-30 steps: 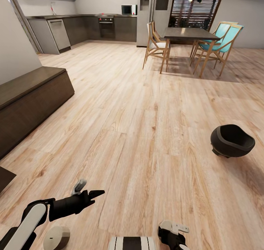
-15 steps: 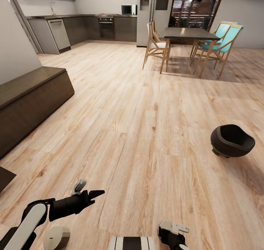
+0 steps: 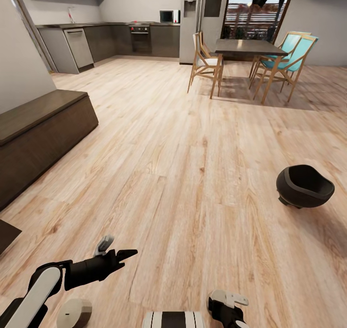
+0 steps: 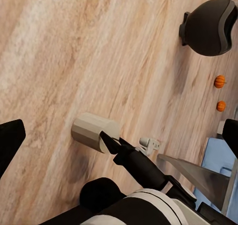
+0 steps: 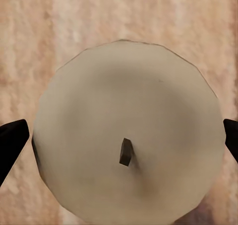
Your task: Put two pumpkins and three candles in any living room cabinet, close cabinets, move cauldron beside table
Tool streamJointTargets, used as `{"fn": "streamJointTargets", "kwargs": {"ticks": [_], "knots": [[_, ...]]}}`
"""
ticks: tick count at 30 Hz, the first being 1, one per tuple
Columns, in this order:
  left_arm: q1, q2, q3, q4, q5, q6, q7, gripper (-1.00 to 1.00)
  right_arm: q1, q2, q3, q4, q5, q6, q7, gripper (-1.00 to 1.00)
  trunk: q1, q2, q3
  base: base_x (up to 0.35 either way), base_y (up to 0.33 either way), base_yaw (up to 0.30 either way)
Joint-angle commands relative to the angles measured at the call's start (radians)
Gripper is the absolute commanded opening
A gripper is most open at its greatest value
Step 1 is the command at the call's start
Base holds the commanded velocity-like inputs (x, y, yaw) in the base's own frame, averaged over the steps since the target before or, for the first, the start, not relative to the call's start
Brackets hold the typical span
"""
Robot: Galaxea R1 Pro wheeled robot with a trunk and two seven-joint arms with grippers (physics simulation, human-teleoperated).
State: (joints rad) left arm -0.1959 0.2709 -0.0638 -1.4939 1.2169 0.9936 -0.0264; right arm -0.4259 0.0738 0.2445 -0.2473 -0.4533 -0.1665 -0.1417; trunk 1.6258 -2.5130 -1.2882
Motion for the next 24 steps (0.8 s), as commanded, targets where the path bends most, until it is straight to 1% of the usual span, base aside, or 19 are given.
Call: {"fn": "streamJointTargets", "kwargs": {"ticks": [1,13,24], "knots": [[0.000,0.001,-0.001,0.000,-0.002,0.002,-0.003,1.00,-0.001,0.000,0.009,0.000,-0.008,-0.004,-0.006,-1.00,0.000,0.000,-0.001,0.000,0.000,0.000],[0.000,0.001,-0.001,0.000,-0.003,0.002,-0.003,1.00,-0.001,0.000,0.009,0.000,-0.008,-0.004,-0.006,-1.00,0.000,0.000,-0.001,0.000,0.000,0.000],[0.000,0.001,-0.001,0.001,-0.003,0.002,-0.003,1.00,-0.001,-0.001,0.009,-0.001,-0.008,-0.004,-0.007,-1.00,-0.005,0.002,0.042,0.000,0.000,0.000]]}}
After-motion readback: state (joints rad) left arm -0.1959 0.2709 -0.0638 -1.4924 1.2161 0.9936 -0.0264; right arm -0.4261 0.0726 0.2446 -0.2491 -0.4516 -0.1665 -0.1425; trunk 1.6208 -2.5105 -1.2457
